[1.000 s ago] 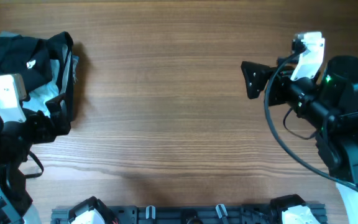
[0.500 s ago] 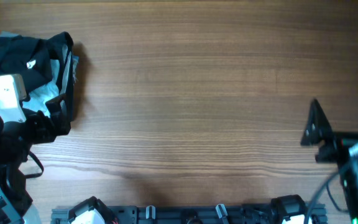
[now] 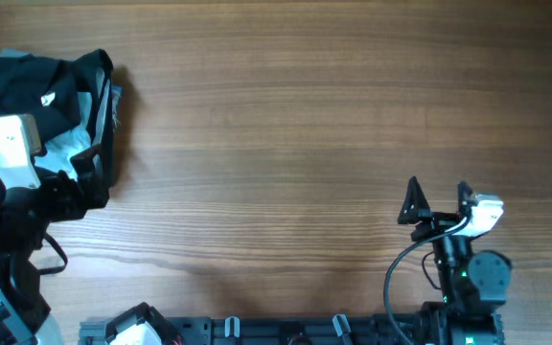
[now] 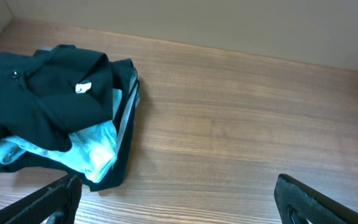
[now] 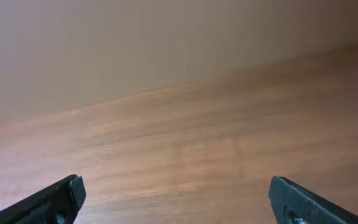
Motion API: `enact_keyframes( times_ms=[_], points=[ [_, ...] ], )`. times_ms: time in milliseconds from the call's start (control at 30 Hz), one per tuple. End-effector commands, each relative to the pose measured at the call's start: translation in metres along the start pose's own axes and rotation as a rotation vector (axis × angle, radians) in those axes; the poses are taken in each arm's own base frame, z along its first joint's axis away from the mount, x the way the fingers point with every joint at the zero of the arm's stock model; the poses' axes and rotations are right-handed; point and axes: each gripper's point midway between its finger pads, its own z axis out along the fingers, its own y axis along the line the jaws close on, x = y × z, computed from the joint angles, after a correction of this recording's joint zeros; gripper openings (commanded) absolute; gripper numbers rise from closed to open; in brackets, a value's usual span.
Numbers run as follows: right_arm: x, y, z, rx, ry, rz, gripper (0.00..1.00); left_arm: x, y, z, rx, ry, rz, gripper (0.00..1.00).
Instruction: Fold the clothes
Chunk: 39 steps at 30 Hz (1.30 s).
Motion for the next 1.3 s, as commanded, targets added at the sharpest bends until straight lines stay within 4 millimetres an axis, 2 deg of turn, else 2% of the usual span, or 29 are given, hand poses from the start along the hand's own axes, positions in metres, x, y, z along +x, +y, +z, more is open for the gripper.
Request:
enact_keyframes(
  times_ms=[0, 133, 700, 800, 867, 900, 933, 1000, 1167, 1267],
  points=[
    [-0.003, 0.001, -0.001, -0.012, -0.024, 0.098, 1.00, -0.003, -0.001, -0.002, -0.001, -0.008, 0.026, 1.00],
    [-0.014, 0.003, 0.005, -0.045, -0.137, 0.089, 1.00, -0.003, -0.001, -0.002, -0.002, -0.008, 0.026, 1.00],
    [-0.013, 0.003, 0.005, -0.043, -0.131, 0.089, 1.00, -0.003, -0.001, -0.002, -0.001, -0.009, 0.026, 1.00],
    [-0.013, 0.003, 0.005, -0.043, -0.131, 0.089, 1.00, 0.001, -0.011, -0.008, 0.012, -0.012, 0.049, 1.00],
    [-0.013, 0.003, 0.005, -0.043, -0.131, 0.089, 1.00, 0.004, -0.030, -0.012, 0.067, -0.042, 0.104, 1.00],
    [-0.013, 0.003, 0.005, -0.043, -0.131, 0.089, 1.00, 0.006, -0.048, -0.009, 0.128, -0.107, 0.178, 1.00],
    [-0.013, 0.003, 0.005, -0.043, -0.131, 0.089, 1.00, 0.010, -0.058, -0.006, 0.164, -0.171, 0.215, 1.00],
    [-0.013, 0.003, 0.005, -0.043, -0.131, 0.089, 1.00, 0.018, -0.061, 0.002, 0.169, -0.242, 0.156, 1.00],
    [-0.013, 0.003, 0.005, -0.043, -0.131, 0.089, 1.00, 0.078, -0.063, 0.040, 0.218, -0.377, 0.135, 1.00],
    [-0.013, 0.003, 0.005, -0.043, -0.131, 0.089, 1.00, 0.099, -0.063, 0.055, 0.238, -0.507, 0.171, 1.00]
  ],
)
